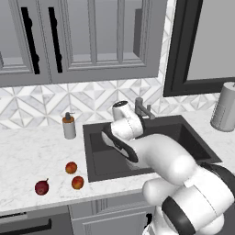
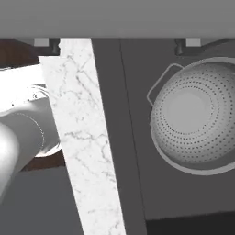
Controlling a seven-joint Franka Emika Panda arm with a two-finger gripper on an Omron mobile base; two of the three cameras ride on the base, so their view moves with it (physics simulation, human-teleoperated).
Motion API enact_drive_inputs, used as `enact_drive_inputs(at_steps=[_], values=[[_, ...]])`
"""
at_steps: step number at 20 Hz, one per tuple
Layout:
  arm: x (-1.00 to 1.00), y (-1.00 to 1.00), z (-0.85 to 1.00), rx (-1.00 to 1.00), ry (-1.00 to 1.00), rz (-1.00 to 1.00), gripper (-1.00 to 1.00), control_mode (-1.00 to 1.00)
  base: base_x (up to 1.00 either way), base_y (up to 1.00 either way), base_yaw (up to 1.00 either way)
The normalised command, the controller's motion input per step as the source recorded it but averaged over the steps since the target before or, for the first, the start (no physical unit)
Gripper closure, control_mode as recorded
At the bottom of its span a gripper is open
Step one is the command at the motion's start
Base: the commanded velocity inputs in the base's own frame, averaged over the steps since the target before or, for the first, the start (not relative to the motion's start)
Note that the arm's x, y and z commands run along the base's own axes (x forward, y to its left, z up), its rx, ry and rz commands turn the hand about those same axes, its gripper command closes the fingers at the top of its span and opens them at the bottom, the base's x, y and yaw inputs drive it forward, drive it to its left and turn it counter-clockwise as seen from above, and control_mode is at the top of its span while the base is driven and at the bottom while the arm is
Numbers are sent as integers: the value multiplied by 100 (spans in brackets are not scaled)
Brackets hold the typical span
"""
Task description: Put the colander in the sink, put the pear, apple, apple in the colander, and turn on the sink faucet and pour water over the colander.
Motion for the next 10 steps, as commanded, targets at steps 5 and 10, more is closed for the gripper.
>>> enact_drive_inputs(at_steps=[5,10], values=[[-36,34,27,-16,1,97,-100,-100,0,0,0],[-27,44,25,-17,2,99,-100,-100,0,0,0]])
